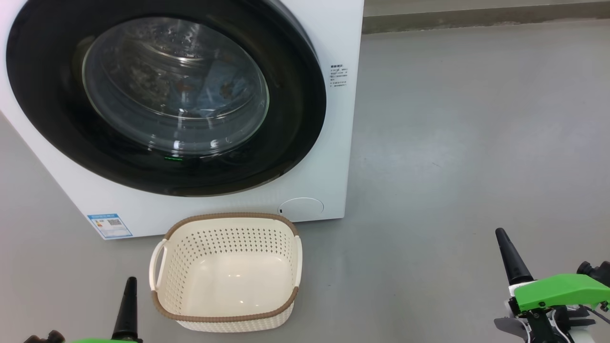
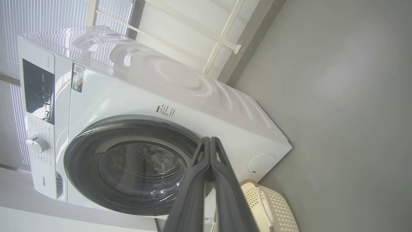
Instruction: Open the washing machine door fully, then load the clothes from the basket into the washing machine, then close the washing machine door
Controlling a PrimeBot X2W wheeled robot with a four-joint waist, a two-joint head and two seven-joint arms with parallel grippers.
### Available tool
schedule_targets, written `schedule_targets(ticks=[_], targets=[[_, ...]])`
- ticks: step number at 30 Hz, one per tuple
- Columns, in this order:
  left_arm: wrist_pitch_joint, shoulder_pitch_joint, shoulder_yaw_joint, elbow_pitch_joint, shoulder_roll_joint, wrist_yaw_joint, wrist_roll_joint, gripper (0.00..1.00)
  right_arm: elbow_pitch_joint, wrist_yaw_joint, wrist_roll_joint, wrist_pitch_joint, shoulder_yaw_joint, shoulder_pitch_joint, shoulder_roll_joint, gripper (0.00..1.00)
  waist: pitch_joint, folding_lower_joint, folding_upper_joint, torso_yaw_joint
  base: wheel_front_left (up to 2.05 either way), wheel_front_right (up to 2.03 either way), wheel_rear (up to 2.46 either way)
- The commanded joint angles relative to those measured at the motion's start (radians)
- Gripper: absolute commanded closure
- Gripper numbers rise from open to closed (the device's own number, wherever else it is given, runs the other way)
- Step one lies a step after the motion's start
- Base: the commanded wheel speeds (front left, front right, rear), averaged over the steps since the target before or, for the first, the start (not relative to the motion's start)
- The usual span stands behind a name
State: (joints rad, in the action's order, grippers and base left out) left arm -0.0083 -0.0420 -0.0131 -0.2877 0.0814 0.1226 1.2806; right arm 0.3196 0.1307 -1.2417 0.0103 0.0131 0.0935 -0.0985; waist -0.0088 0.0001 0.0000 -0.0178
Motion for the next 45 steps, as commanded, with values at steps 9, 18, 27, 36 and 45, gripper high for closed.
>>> schedule_targets(ticks=[9,18,27,36,45], targets=[[0.032,-0.048,-0.046,0.031,0.002,0.006,0.087,1.00,-0.041,0.001,-0.096,-0.031,0.024,0.024,0.005,1.00,0.002,-0.0001,0.0000,0.004,0.00,0.00,0.00],[0.058,-0.055,-0.062,0.033,-0.007,0.006,0.156,1.00,-0.049,0.000,-0.173,-0.058,0.046,0.023,0.017,1.00,0.004,-0.0001,0.0000,0.008,0.00,0.00,0.00],[0.084,-0.062,-0.078,0.034,-0.017,0.007,0.224,1.00,-0.058,0.000,-0.251,-0.084,0.068,0.022,0.029,1.00,0.007,-0.0001,0.0000,0.012,0.00,0.00,0.00],[0.110,-0.069,-0.095,0.036,-0.027,0.008,0.293,1.00,-0.066,0.000,-0.329,-0.111,0.091,0.021,0.042,1.00,0.009,-0.0001,0.0000,0.016,0.00,0.00,0.00],[0.123,-0.072,-0.102,0.037,-0.031,0.008,0.327,1.00,-0.070,0.000,-0.366,-0.124,0.102,0.020,0.048,1.00,0.010,-0.0001,0.0000,0.018,0.00,0.00,0.00]])
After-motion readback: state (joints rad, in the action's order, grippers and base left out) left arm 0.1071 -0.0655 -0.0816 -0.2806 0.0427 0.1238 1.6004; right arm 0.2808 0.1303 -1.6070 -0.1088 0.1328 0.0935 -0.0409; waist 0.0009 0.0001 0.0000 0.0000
